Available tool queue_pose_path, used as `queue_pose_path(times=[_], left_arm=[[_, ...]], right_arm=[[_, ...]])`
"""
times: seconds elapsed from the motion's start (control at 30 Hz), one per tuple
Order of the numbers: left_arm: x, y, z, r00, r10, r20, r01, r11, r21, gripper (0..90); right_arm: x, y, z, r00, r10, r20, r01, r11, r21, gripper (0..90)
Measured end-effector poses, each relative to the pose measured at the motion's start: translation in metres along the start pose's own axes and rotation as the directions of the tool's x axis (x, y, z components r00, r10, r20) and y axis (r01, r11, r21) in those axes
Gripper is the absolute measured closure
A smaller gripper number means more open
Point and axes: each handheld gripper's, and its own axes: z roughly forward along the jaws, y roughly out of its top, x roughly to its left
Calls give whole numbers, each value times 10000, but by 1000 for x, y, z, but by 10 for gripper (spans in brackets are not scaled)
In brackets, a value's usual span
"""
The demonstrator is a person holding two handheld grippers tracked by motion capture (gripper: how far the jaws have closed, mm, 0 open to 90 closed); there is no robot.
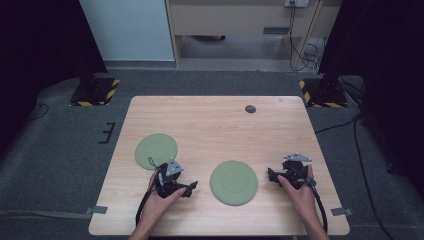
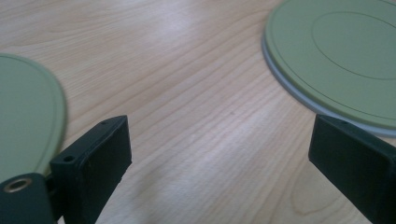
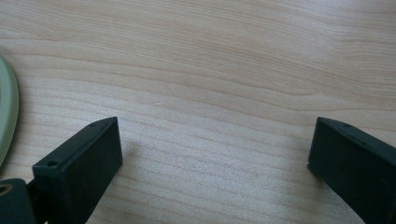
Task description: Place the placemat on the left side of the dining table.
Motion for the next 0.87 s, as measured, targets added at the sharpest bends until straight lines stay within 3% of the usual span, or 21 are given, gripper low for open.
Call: queue_pose_path(times=[0.07,0.23,0.5,0.87], left_arm=[[-8,-2,1,9996,-23,267,24,10000,-20,49],[-16,-6,3,9990,75,450,-80,9999,125,50],[-27,-9,14,9983,417,415,-440,9975,555,58],[-24,-10,18,9989,420,187,-431,9969,660,47]], right_arm=[[0,0,0,10000,5,-6,-5,10000,7,28],[0,0,0,10000,42,-19,-42,10000,23,25],[0,0,0,10000,35,-32,-35,10000,32,23],[0,-1,0,10000,-26,-48,26,10000,21,21]])
